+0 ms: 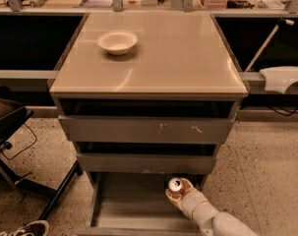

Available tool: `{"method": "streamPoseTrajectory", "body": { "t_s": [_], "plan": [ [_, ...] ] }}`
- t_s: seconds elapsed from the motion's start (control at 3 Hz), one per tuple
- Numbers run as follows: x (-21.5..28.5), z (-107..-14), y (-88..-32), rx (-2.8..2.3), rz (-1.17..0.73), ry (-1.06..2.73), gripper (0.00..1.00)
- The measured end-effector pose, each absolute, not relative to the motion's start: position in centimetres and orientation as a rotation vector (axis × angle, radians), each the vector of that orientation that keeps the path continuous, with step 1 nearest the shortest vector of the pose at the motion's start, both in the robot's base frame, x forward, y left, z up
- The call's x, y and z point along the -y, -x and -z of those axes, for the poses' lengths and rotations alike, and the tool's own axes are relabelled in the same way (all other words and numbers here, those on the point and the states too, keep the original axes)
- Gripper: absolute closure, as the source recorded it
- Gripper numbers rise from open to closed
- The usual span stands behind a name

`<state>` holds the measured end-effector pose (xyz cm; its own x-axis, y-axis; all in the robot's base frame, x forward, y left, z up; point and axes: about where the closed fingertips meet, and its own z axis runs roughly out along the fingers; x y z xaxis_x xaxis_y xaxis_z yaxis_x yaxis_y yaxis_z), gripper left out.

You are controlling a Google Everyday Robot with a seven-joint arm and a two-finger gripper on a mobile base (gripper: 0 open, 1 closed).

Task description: Place coke can into bottom drawer

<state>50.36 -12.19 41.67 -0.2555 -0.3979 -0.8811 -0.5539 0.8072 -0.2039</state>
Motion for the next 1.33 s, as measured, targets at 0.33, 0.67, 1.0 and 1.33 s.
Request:
{"method": "streamPoseTrajectory", "body": {
  "t_s": [0.33, 0.67, 1.0, 1.33],
  "plan": [
    [11.8, -34.1, -52.3, -1.911, -0.163, 0.688, 1.0],
    [10.5, -31.0, -51.4, -1.945, -0.219, 0.627, 1.0],
    [10.4, -31.0, -51.4, -1.945, -0.221, 0.628, 1.0],
    [10.0, -27.1, -52.1, -1.999, -0.265, 0.616, 1.0]
  ]
}}
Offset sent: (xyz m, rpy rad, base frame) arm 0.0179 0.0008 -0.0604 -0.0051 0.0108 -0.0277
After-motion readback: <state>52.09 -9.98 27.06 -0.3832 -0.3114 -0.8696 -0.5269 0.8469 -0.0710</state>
